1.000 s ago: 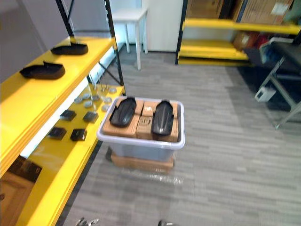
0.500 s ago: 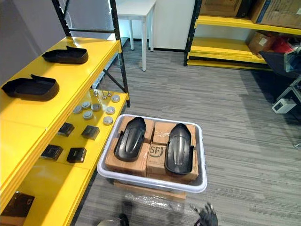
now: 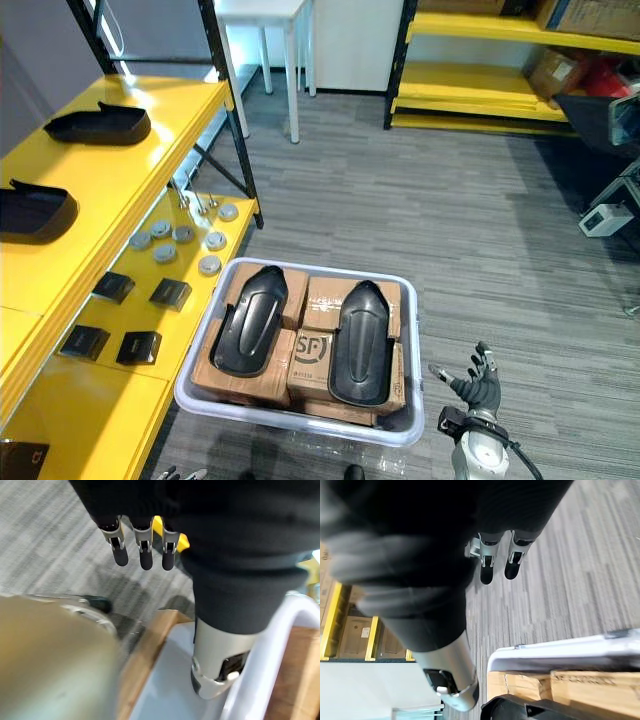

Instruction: Walk over and take plastic housings, then place them on the shelf

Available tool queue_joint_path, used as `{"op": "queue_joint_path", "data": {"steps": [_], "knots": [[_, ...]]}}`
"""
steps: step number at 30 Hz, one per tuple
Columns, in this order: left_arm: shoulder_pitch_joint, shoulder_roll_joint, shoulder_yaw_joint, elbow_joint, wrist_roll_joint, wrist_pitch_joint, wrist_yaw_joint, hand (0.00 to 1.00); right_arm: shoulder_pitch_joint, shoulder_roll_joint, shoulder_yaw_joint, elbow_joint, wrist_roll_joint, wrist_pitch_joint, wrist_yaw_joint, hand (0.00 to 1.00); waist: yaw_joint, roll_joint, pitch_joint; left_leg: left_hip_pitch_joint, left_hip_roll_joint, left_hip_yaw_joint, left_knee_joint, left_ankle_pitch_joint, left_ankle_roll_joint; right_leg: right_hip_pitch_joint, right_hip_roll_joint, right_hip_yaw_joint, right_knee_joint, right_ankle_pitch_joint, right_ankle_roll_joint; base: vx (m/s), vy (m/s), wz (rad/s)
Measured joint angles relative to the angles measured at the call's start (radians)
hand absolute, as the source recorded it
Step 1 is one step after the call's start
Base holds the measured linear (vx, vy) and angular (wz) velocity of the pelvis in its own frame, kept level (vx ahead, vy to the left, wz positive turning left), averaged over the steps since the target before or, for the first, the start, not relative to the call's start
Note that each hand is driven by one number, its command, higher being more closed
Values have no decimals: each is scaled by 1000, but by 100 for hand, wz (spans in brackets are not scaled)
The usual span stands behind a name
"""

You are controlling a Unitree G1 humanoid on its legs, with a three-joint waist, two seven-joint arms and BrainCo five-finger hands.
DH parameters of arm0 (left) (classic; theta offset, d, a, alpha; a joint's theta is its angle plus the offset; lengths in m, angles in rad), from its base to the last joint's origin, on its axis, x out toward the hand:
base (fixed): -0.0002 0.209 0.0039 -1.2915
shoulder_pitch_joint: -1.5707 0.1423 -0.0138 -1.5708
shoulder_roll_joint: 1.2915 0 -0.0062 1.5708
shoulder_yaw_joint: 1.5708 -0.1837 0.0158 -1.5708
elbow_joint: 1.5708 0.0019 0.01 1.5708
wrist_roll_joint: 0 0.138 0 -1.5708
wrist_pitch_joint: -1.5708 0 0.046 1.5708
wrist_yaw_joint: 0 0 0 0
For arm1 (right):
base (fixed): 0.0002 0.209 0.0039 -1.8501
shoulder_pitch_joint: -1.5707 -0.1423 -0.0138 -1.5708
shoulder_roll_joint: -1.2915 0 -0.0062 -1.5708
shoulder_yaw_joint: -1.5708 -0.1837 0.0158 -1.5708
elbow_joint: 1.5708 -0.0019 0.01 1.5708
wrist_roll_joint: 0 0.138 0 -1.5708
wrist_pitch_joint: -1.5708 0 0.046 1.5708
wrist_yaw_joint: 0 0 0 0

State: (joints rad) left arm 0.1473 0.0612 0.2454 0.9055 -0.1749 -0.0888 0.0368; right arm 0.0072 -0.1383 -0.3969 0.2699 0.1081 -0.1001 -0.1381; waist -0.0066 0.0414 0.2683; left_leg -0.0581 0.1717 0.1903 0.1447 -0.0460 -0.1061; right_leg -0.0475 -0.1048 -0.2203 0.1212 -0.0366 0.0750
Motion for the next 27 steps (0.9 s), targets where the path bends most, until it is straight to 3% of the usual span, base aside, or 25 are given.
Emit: {"op": "queue_joint_path", "data": {"steps": [7,16,17,27], "knots": [[-54,14,-40,-5,-28,-9,6,0,-293,-121,29,198,4,1,-55,0,50,38,148,-172,-2,-36,169,-49,32,-79,-12,-13,-1,44,5,-125,70,11],[-100,60,-120,-3,-88,-21,46,0,-437,-211,107,395,43,6,-94,0,64,52,182,-334,4,-29,282,-82,55,-243,-26,20,86,42,7,-60,57,-8],[-121,59,-141,-4,-107,-30,50,0,-465,-225,108,427,42,12,-111,100,70,58,187,-351,3,-27,293,-83,57,-267,-29,23,106,40,7,-51,23,-9],[-162,61,-185,-3,-177,-54,92,0,-565,-271,138,546,-42,56,-164,100,71,61,198,-405,6,-24,328,-85,60,-339,-36,43,169,27,5,-59,3,-3]]}}
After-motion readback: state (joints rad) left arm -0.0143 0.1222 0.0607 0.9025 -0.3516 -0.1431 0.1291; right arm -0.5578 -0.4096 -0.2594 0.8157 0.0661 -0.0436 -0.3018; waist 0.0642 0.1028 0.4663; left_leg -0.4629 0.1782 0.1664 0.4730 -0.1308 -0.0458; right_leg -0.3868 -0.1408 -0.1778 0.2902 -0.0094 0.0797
